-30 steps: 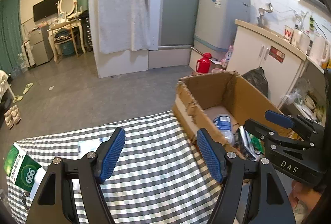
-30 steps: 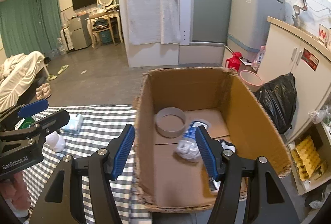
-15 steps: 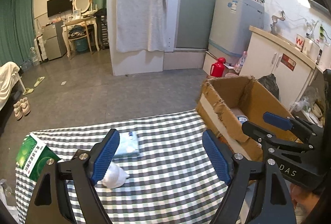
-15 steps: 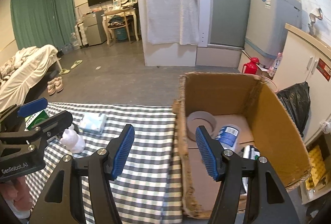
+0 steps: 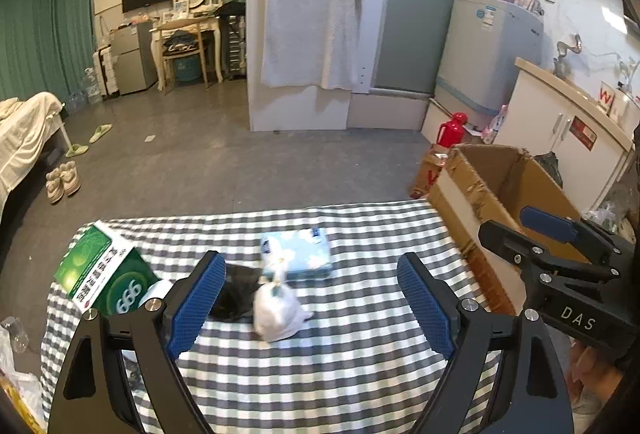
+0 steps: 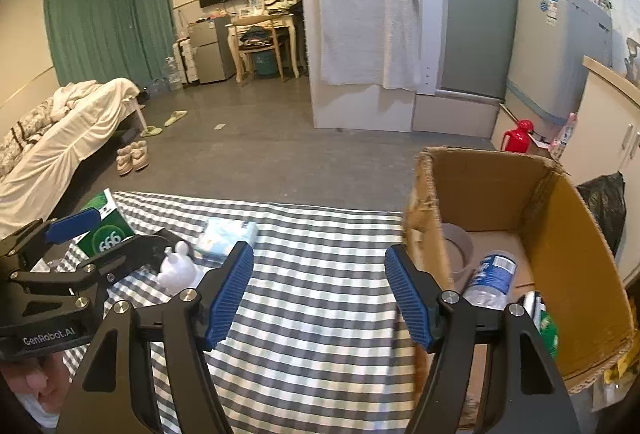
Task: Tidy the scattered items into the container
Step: 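Withdraw both open grippers from the box back toward the table, then reach the right gripper to the white duck toy and close on it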
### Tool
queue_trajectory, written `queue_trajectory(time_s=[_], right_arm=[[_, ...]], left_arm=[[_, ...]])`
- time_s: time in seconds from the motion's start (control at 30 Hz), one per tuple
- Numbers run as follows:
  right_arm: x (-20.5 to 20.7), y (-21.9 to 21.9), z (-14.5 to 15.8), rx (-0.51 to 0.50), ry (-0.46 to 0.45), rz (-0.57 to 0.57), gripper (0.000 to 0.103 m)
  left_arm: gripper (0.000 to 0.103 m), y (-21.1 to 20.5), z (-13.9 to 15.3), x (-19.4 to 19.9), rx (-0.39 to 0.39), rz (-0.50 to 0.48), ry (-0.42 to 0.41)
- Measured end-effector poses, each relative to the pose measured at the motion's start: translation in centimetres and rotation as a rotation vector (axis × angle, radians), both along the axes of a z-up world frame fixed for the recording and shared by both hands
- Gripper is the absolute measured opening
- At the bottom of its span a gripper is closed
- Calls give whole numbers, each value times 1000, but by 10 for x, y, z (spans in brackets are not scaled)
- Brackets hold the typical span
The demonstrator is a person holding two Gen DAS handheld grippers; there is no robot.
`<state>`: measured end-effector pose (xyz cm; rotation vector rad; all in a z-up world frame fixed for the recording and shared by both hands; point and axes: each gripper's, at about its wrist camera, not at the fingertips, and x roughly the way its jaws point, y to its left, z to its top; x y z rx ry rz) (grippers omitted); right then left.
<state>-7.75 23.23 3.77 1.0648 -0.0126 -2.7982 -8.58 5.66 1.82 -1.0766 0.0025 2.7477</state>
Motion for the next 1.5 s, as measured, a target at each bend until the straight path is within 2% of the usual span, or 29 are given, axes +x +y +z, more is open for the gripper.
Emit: queue_trajectory(time_s=[0.1,0.27,0.33,0.7,1.5], right_arm=[[-1,-11,-3,-3,-1,22,72],[-2,-32,-10,7,-8,66,74],[-1,-38,-13,8,-11,80,79],[-7,-66,-24,21,-28,127,83],[-20,-135,-68,79,-94,270,83]], left_arm=[[95,-11,0,2,1,20,2],[96,-27,-1,4,-1,50,-4],[97,-31,-2,4,-1,58,-9],[99,-58,-14,8,-4,97,-44],[99,-130,-54,15,-5,220,-127]])
